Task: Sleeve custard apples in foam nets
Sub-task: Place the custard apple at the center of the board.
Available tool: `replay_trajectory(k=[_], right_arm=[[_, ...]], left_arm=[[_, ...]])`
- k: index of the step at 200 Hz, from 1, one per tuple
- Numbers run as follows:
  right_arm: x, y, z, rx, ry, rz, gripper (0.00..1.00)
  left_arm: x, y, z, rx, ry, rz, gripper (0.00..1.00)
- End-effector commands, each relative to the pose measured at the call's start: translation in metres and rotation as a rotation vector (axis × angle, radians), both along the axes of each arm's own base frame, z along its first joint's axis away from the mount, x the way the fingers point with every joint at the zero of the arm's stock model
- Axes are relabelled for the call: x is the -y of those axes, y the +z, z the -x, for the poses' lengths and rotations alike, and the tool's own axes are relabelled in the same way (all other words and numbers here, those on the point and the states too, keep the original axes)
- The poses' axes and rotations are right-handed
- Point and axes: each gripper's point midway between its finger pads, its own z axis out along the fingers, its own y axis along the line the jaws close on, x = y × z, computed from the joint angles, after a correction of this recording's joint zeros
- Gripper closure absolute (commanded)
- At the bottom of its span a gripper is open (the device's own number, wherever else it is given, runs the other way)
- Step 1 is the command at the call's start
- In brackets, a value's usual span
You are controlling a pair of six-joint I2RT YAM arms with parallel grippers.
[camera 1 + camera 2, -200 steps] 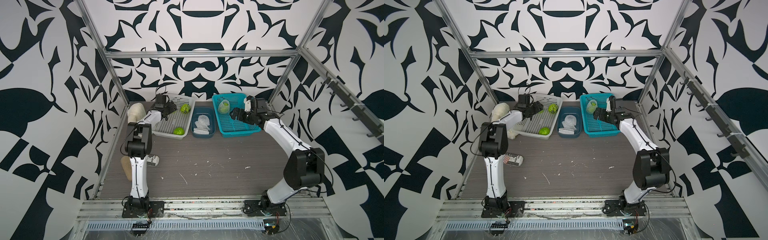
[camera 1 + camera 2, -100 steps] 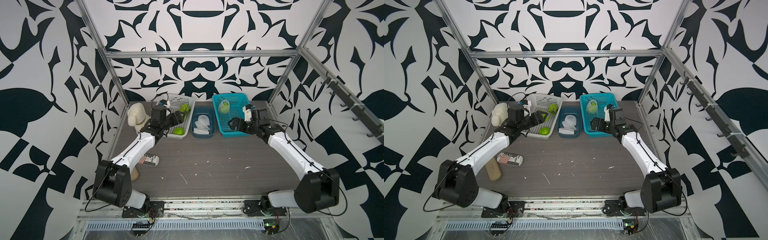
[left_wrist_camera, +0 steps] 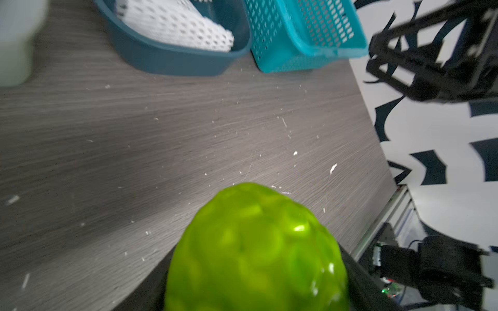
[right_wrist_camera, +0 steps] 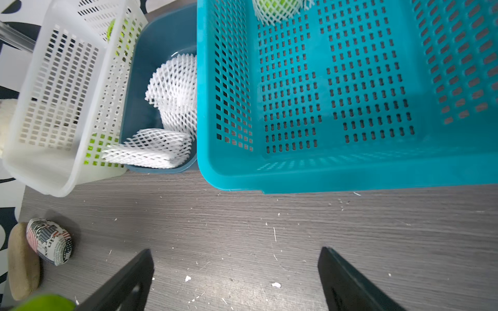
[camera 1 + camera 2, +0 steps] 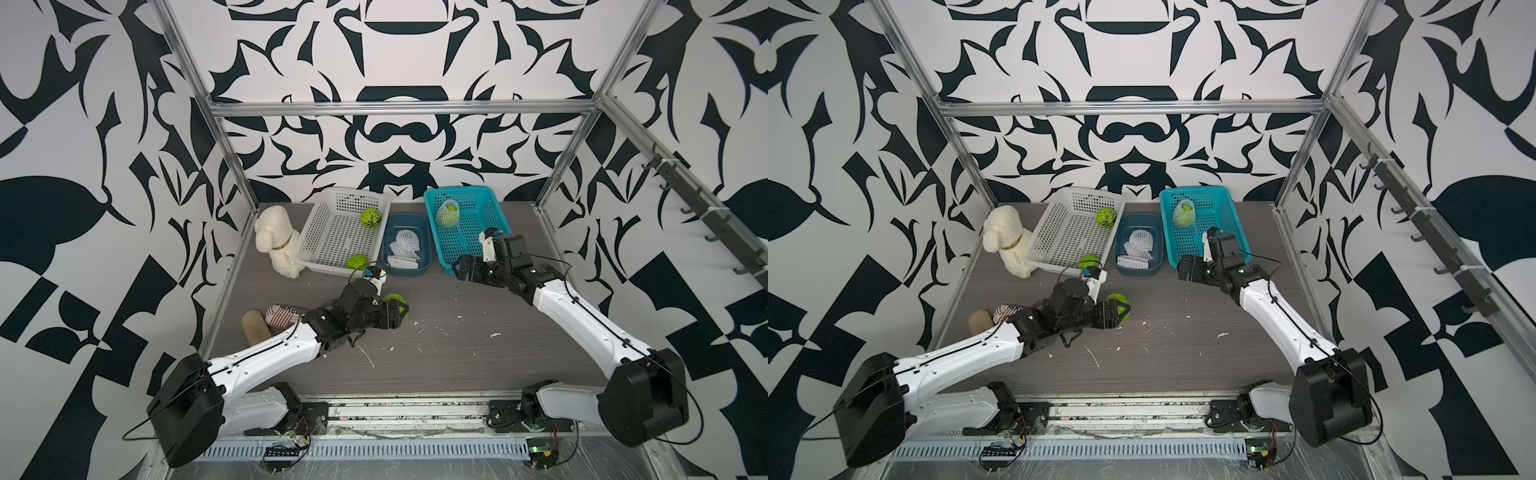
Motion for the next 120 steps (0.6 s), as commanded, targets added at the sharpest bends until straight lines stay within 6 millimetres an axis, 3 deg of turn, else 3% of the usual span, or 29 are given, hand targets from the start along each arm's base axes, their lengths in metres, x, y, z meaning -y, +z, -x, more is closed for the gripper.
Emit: replay_trajectory(k=[1, 73, 120], right_arm=[[-0.002, 0.014, -0.005, 0.059, -0.016, -0.003, 0.01], [-0.003, 0.016, 0.0, 0.04, 0.007, 0.009, 0.01], [-0.005, 0.032, -0.008, 0.064, 0.03, 0.035, 0.0]], left_arm=[[0.001, -0.025, -0.011, 0.052, 0.05, -0.117, 0.36], [0.014, -0.066, -0.016, 0.024, 0.045, -0.208, 0.33], [0.019, -0.07, -0.015, 0.006, 0.031, -0.2, 0.16]])
